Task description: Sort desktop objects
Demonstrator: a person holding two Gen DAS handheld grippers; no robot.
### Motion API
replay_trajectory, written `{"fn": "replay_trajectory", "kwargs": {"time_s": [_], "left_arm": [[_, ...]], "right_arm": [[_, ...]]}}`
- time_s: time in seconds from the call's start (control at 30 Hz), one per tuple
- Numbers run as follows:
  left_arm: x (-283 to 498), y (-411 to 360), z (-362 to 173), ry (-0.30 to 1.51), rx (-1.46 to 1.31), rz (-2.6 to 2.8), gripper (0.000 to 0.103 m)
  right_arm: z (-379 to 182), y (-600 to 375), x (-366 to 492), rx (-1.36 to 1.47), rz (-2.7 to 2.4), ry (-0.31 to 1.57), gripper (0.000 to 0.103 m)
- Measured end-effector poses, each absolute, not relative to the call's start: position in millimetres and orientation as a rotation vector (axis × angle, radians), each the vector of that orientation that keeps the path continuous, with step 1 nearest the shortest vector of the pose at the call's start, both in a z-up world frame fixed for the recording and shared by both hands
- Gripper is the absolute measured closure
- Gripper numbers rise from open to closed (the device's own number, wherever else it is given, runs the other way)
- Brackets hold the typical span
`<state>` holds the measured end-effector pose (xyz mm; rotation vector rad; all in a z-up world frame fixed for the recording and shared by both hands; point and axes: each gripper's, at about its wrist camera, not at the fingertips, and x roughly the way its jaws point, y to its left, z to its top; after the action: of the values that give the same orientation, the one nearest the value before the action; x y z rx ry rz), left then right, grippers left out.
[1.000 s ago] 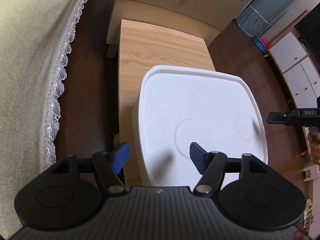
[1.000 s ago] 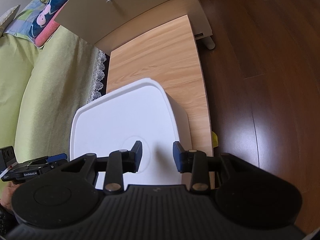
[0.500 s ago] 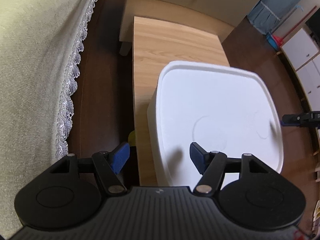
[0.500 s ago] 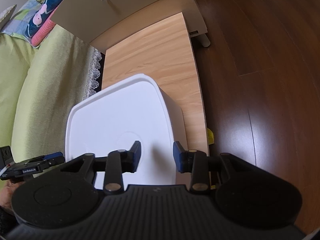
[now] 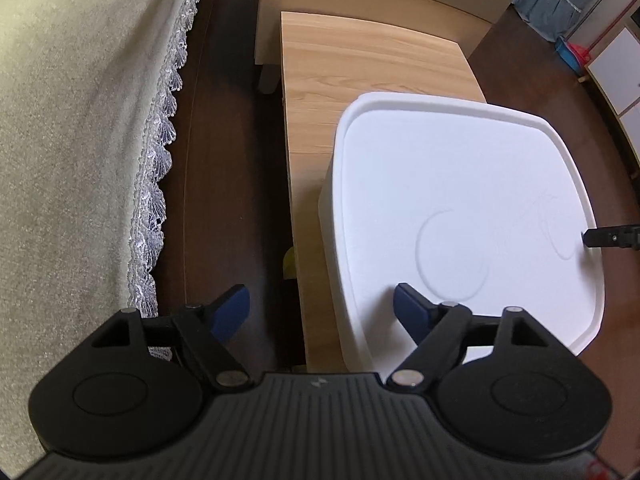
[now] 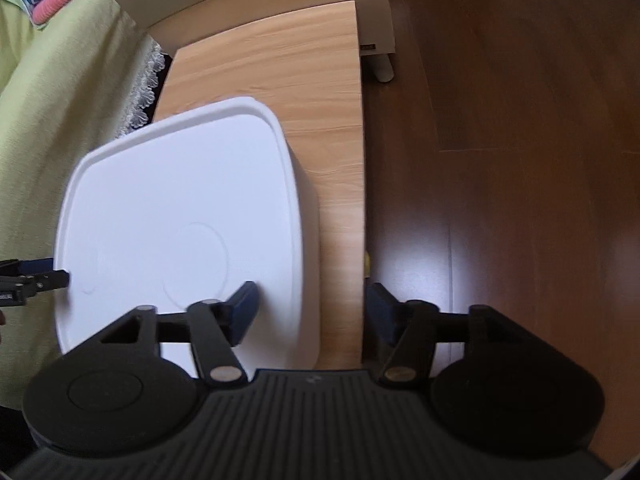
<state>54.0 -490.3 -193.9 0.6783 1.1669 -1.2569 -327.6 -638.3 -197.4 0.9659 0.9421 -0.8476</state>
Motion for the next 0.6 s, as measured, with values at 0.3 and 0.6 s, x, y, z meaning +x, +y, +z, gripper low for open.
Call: {"fn": "replay_trajectory", "kwargs": {"time_s": [0.3, 0.6], "left_arm": [[33, -490, -174, 1.116, 0.750, -1.281, 0.026], [-18, -469, -120, 1.069, 0.810, -1.339, 0.012]], "right_arm": [[-186, -630, -328, 0.942, -0.848, 0.917, 0.037], [-137, -595, -311, 0.870, -0.853, 0.901, 0.015]]}}
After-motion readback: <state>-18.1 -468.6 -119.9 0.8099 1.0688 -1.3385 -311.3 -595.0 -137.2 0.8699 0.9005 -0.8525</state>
